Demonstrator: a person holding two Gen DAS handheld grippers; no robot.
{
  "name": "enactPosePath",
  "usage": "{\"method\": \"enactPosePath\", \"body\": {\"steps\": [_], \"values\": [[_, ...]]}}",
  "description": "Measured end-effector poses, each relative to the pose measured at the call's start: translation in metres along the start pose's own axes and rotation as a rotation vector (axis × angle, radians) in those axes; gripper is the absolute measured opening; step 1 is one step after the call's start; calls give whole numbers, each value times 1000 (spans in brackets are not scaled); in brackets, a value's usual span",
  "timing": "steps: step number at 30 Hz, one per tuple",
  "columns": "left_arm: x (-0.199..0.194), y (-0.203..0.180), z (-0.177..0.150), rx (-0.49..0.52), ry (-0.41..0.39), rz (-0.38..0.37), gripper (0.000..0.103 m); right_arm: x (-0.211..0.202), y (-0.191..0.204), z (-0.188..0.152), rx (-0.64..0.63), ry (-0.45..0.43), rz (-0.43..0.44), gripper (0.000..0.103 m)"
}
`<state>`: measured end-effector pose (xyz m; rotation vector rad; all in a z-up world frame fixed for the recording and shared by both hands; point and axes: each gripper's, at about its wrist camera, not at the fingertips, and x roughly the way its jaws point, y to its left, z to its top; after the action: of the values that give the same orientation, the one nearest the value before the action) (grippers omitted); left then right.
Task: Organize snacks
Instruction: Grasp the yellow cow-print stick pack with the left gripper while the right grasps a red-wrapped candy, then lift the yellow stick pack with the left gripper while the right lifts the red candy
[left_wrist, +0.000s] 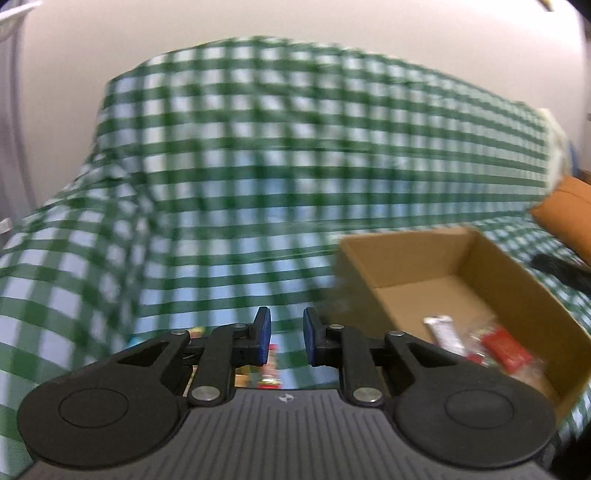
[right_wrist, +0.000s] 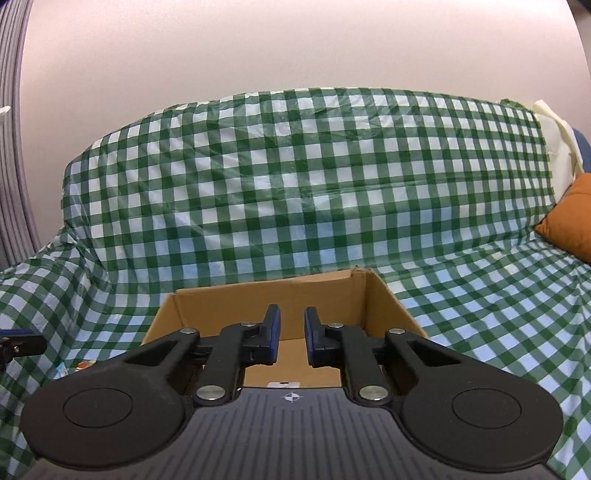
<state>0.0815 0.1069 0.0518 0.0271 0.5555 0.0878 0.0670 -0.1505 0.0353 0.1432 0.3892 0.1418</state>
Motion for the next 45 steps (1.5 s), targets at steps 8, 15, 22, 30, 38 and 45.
{"method": "enactPosePath", "body": {"steps": [8, 15, 22, 30, 38, 45], "values": [[42, 90, 31, -231, -92, 65, 21, 12, 12, -2, -44, 34, 70, 16], [121, 155, -28, -550, 185, 42, 6, 22, 31, -4, -125, 63, 173, 16], [151, 159, -42, -611, 261, -60, 10, 35, 77, 8, -164, 188, 363, 16], [175, 157, -69, -654, 389, -51, 22, 113, 181, -26, -104, 420, 310, 16], [169, 164, -72, -640, 394, -63, 13, 205, 217, -87, -87, 602, 148, 30], [164, 165, -70, -639, 403, -71, 13, 220, 221, -104, -161, 613, 126, 20]]}}
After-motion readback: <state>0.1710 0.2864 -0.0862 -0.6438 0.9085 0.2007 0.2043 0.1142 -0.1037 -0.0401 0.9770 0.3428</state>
